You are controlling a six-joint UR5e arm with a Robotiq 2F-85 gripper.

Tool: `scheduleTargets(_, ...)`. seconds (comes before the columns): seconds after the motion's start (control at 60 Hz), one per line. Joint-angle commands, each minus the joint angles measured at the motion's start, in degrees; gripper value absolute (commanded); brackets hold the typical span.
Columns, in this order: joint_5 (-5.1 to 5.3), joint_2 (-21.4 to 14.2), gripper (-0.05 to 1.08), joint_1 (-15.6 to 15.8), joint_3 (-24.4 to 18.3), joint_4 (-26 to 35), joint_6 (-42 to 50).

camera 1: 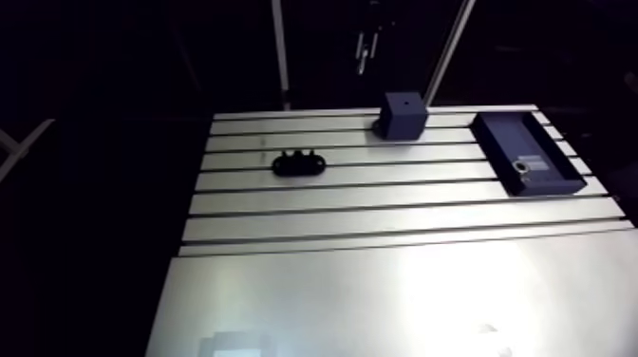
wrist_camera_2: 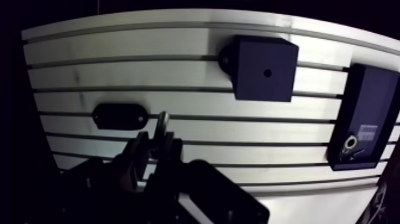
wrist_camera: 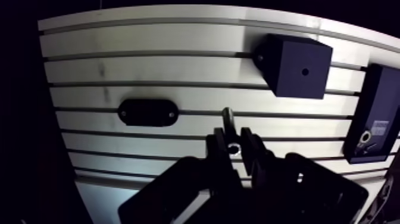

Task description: Pick up the M10 bolt and insert it into the hole until fully seated.

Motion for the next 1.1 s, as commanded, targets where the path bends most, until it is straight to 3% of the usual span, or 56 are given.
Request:
scheduleTargets(0.017,0.05,7.8,1.08,-4.2,-15.0,11.6,-0.4)
scheduleTargets(0.4,-0.62,11.3,1.08,-4.8,-20.1,15.5,-0.4)
scheduleTargets(0.55,-2.89,11.9,1.08,-4.8,-20.6,16.4,-0.4)
scheduleTargets(0.583,-3.00,12.0,1.08,-4.8,-20.5,16.5,-0.4)
scheduleTargets(1.1,-3.36,13.4,1.08,-5.5,-19.2,15.9,-0.2)
